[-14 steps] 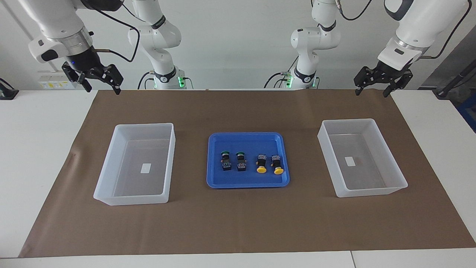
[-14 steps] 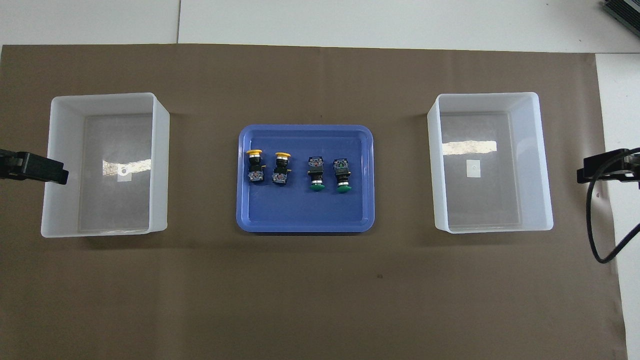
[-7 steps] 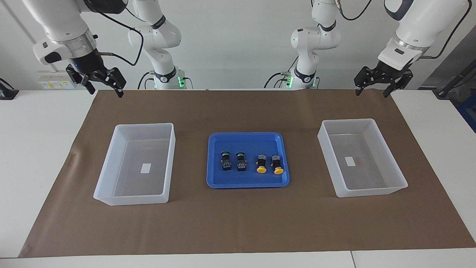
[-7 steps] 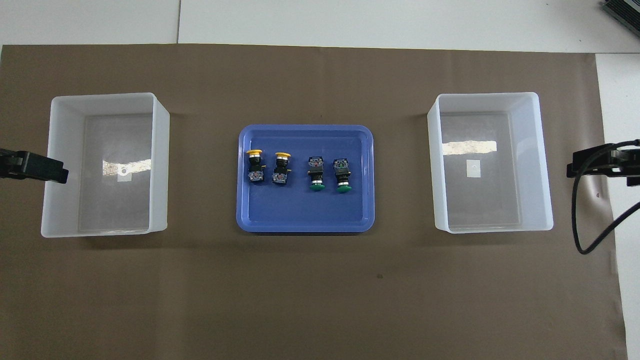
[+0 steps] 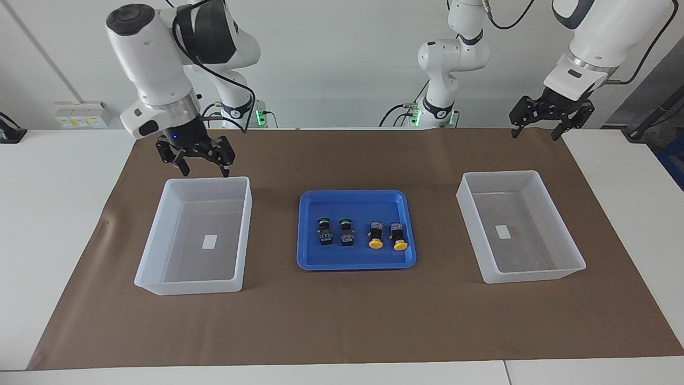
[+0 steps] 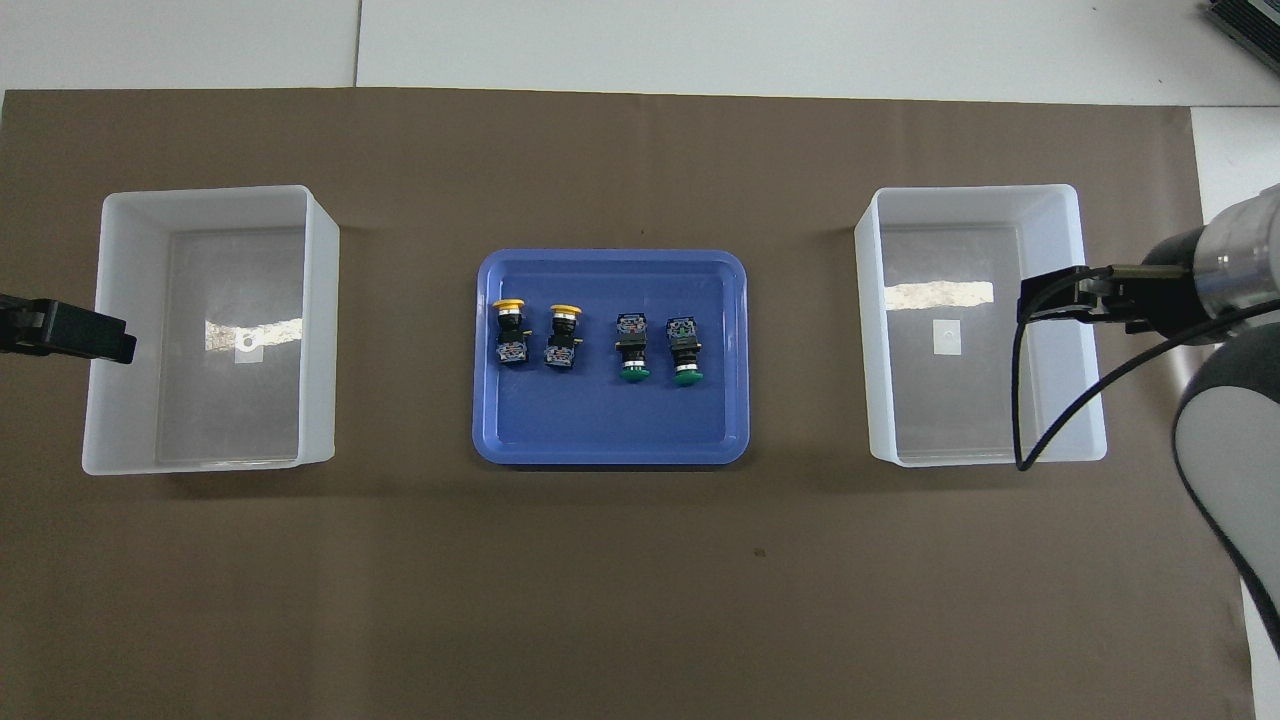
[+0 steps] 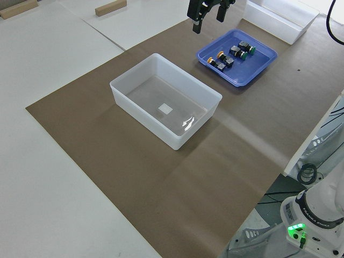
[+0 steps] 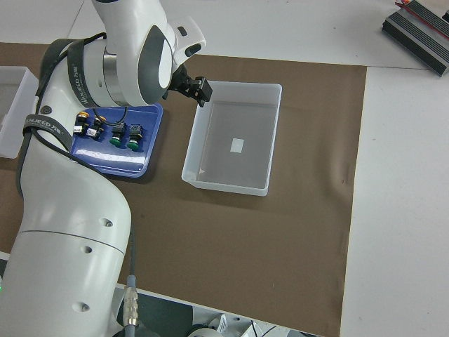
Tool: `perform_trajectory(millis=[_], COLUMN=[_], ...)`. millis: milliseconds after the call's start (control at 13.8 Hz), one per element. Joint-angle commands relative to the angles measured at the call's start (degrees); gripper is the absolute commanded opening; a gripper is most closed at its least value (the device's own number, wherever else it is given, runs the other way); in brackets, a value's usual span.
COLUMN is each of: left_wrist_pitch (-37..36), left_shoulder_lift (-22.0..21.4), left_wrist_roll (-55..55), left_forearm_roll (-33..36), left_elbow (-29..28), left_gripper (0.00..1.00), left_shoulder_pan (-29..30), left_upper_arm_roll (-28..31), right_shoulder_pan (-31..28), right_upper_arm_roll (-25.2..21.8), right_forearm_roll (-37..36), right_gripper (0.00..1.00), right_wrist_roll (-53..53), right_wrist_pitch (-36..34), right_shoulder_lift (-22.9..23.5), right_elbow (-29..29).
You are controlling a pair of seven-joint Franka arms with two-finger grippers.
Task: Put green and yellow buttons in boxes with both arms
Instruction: 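Reach both grippers toward the buttons on the blue tray, then grasp a yellow button with the left gripper while the right gripper grasps a green button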
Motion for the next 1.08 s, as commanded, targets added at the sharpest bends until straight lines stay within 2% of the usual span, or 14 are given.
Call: perform_trajectory(millis=[0,145,361,506,651,867,1012], left_wrist_pitch=[0.4,0.22,1.18,3.45,10.03,11.38,15.14], left_shoulder_lift=[-1.51,-1.78,-1.78,-1.86,-3.7,-3.54,-3.1], left_wrist_roll=[-0.73,-0.65,-0.65,-0.3,-0.47,-0.64,-3.96], left_forearm_roll=[0.19,0.19,0.19,0.19,0.19,0.19,0.19], left_elbow=[-1.9,-2.34,-2.95,-3.83,-8.64,-10.51,-12.7], left_gripper=[1.0,1.0,1.0,1.0,1.0,1.0,1.0], left_shoulder_pan=[-0.7,-0.79,-0.97,-0.97,-1.4,-3.24,-5.09], left_upper_arm_roll=[0.26,0.18,0.0,-0.09,-0.44,-0.44,-0.44], right_shoulder_pan=[6.09,11.36,15.94,16.92,17.97,17.89,18.07], right_upper_arm_roll=[-0.1,-0.1,-0.1,-0.1,-0.1,-0.1,-0.1], right_forearm_roll=[0.73,0.73,0.9,0.82,0.73,0.73,0.38], right_gripper=[1.0,1.0,1.0,1.0,1.0,0.85,0.78], right_wrist_roll=[6.35,12.76,14.19,13.59,10.97,6.73,6.47], right_wrist_pitch=[8.09,15.73,24.89,26.67,26.76,31.66,32.21], right_shoulder_lift=[6.52,11.79,17.25,19.19,20.51,21.83,22.36], right_elbow=[0.51,0.51,0.16,-0.54,-0.98,-3.26,-3.62])
